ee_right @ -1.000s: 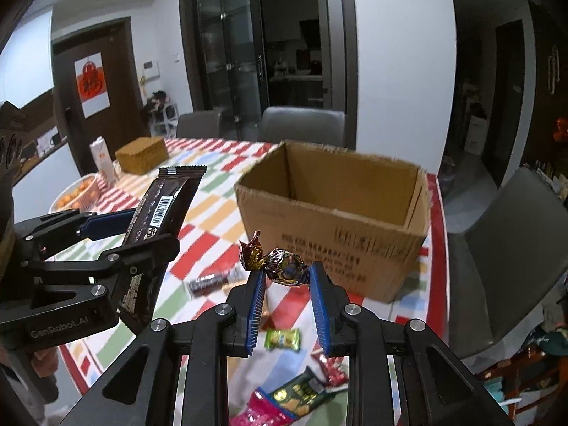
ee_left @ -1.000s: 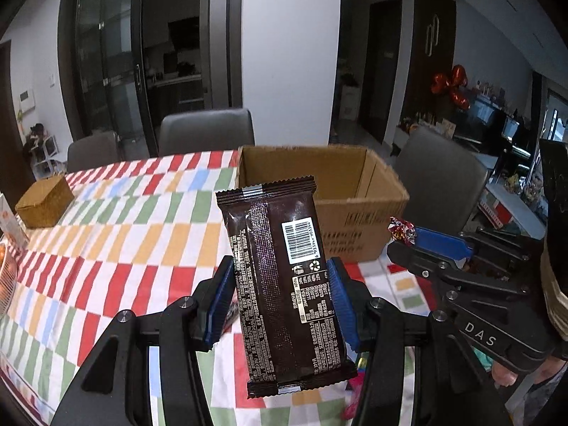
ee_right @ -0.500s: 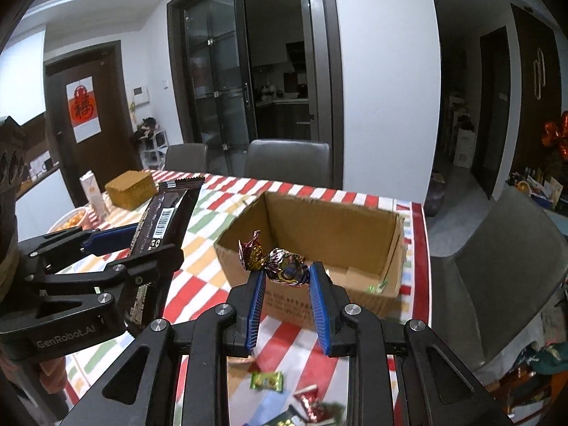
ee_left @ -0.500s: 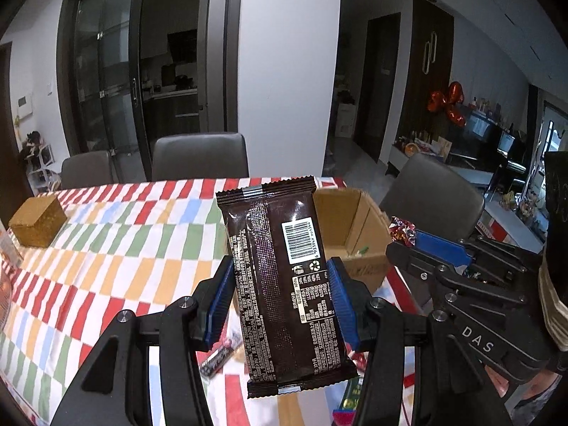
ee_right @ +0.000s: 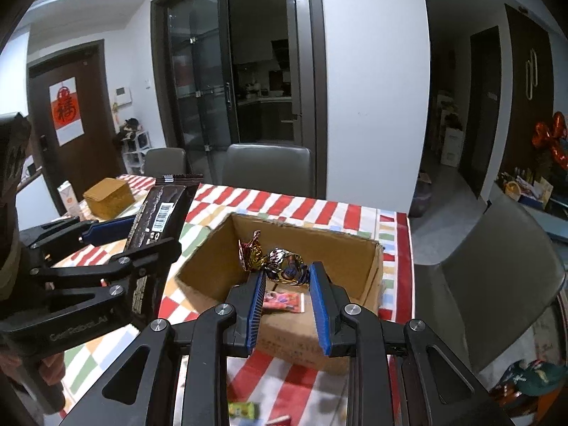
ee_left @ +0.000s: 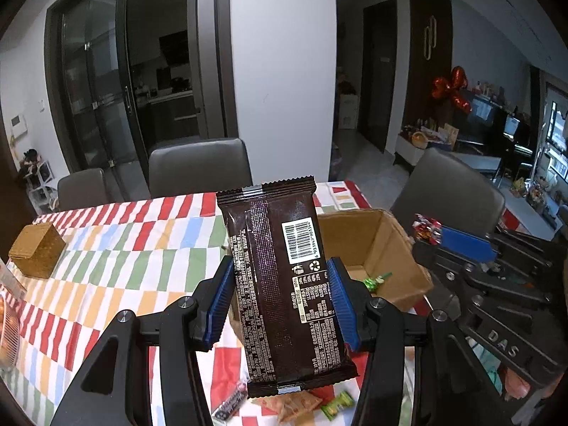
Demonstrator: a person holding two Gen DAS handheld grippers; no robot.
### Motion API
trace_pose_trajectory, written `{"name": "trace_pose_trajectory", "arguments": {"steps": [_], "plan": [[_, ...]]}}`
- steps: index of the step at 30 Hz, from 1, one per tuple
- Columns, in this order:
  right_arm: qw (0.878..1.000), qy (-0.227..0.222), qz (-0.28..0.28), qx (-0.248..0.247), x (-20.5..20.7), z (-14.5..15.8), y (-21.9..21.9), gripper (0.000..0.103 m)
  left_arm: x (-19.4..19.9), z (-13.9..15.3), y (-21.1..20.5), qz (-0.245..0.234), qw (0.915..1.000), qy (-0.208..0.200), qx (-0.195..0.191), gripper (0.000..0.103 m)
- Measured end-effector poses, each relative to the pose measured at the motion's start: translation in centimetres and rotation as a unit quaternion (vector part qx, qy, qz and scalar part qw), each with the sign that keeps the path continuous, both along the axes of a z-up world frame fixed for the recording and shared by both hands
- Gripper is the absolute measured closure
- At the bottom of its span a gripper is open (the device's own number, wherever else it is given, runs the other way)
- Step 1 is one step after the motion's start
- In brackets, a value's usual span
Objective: Organize snacks
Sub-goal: 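Carry both snacks over the box and open both tools to drop them, then move both open tools back toward the remaining snacks on the table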
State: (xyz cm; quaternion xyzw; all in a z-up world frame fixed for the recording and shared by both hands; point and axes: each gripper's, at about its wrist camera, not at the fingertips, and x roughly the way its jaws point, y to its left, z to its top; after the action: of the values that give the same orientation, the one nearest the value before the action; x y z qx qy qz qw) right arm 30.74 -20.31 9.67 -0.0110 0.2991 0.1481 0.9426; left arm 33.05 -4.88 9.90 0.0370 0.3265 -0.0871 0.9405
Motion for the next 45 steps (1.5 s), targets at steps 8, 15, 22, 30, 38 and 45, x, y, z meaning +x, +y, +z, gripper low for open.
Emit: {"name": "trace_pose_trajectory", "arguments": {"steps": [8,15,22,30,38,45], "plan": [[1.000,0.021,-0.014,-0.013,2.8,-0.7,0.3,0.076,3.9,-1.0,-0.9,0.001,0.9997,0.025,0.007,0.052],[0.999,0.046,-0.018,-0.020,4.4,-2.0,0.4,0.076,6.3,-2.5,-1.7,0.000,0.9984,0.054,0.019,0.052],[0.998,0.057,-0.033,-0.021,5.5,-2.6,0.0,0.075,7.5,-2.7,-2.2,0.006,0.9973,0.066,0.033,0.044],[0.998,0.046,-0.048,-0.017,3.7,-2.4,-0.5,0.055,4.1,-1.4,-1.2,0.012,0.9984,0.027,0.049,0.035],[0.999,0.024,-0.034,-0.017,-0.2,-1.7,-0.8,0.055,-0.9,-0.4,-0.9,-0.015,0.9987,-0.006,0.049,0.035],[1.000,-0.003,-0.019,-0.012,-4.4,-1.0,-0.9,0.055,-5.2,-0.2,-1.2,-0.039,0.9981,-0.022,0.042,0.035]]}}
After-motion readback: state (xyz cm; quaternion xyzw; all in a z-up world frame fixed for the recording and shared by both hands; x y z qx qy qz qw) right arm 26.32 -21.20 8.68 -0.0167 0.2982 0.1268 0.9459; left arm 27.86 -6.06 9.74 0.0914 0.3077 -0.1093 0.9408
